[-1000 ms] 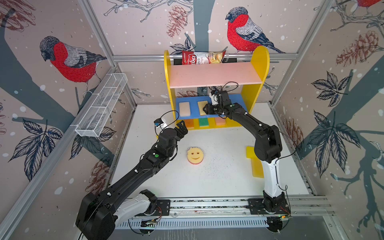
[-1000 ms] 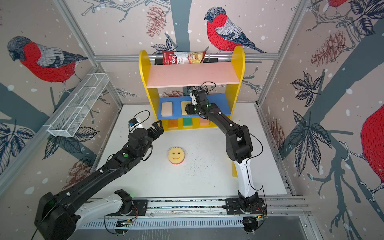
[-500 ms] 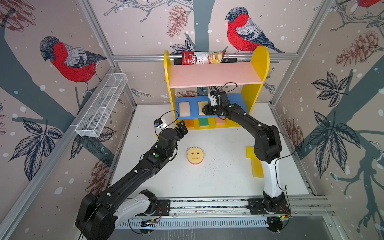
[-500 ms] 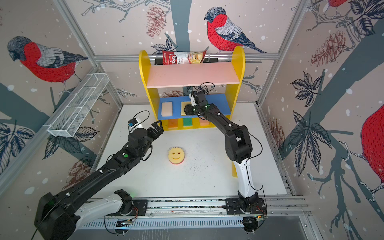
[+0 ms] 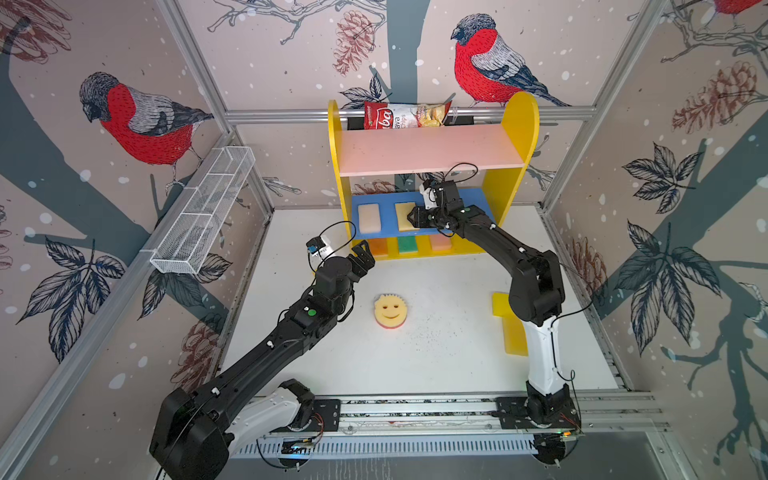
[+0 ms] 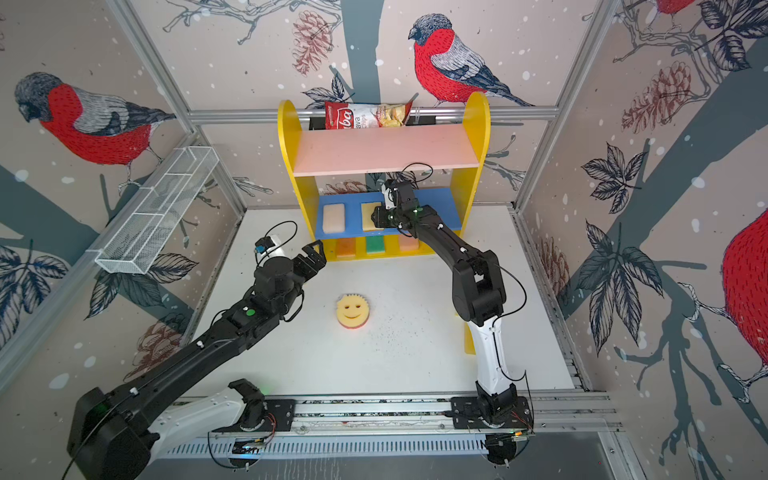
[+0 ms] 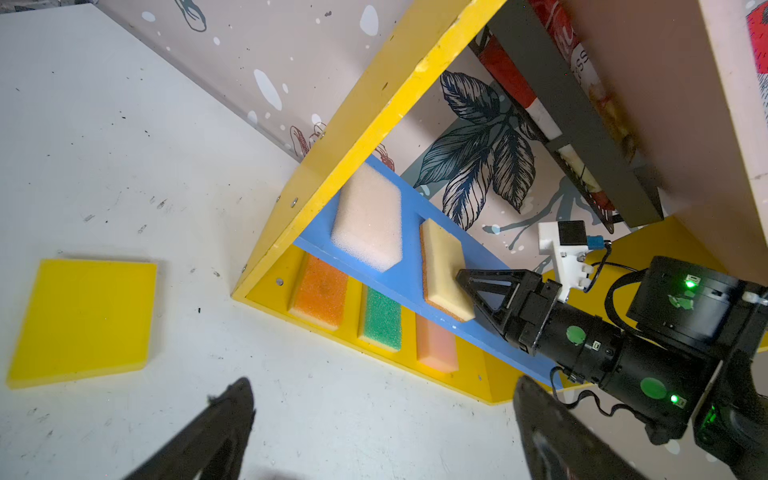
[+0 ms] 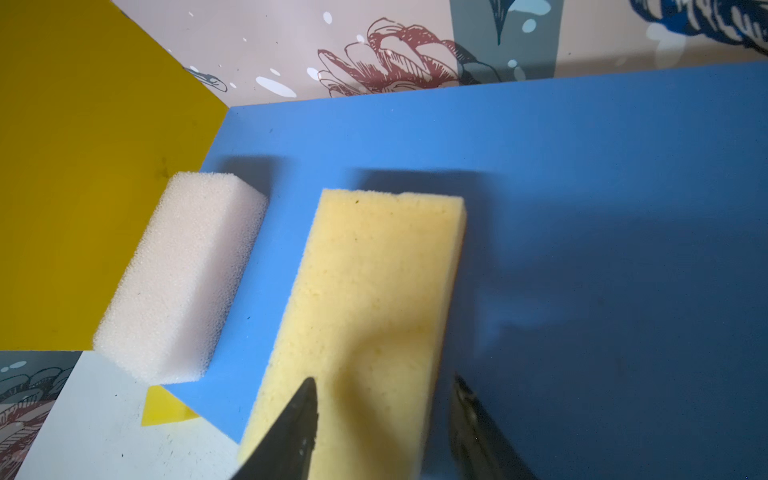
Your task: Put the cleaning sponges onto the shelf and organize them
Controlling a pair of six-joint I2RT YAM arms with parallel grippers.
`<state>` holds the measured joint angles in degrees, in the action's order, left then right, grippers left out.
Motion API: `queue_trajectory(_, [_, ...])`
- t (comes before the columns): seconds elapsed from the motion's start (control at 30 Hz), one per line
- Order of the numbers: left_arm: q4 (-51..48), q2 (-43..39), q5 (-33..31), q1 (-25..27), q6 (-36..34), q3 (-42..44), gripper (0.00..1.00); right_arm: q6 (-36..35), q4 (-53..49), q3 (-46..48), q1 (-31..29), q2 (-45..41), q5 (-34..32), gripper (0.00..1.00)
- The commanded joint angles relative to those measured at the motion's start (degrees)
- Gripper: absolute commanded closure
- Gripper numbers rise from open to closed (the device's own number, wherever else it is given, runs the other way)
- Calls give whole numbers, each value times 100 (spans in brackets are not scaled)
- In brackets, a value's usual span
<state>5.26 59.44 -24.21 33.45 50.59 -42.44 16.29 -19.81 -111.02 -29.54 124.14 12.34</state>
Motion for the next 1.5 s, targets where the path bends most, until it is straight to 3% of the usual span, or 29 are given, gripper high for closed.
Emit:
queue_trajectory(0.0, [74, 6, -26, -15, -49, -23, 4, -8, 13, -68, -8, 38, 31, 50])
queue_trajectory(0.43, [-96, -152, -158, -19, -149, -62, 4, -32, -9, -64, -34, -78, -2, 44])
queue_trajectory(0.67, [-1202, -831, -844, -40, -416, -94, 4, -59, -72, 133, 30, -561, -435, 39])
queue_trajectory(0.87, [-2201, -1439, -1332, -311, -321, 160, 3, 278, 456, 1281, 90, -1684, -972, 34])
queue_trajectory(1.0, [-2287, -1537, -938, -807, -211, 562, 3, 596, 1013, 2561, 69, -2637, -1092, 34])
queue_trajectory(1.13, [-1879, -1268, -25, -1475, -158, 940, 3, 842, 1451, 3859, -58, -3620, -1388, 34])
queue_trajectory(1.33, [-1201, 2, 1117, -2265, -279, 1016, 4, 1232, 1638, 5426, -124, -4797, -1473, 34])
queue_trajectory(1.47, [-860, 669, 1182, -2320, -249, 891, 7, 1305, 1571, 6087, -128, -5211, -1563, 34])
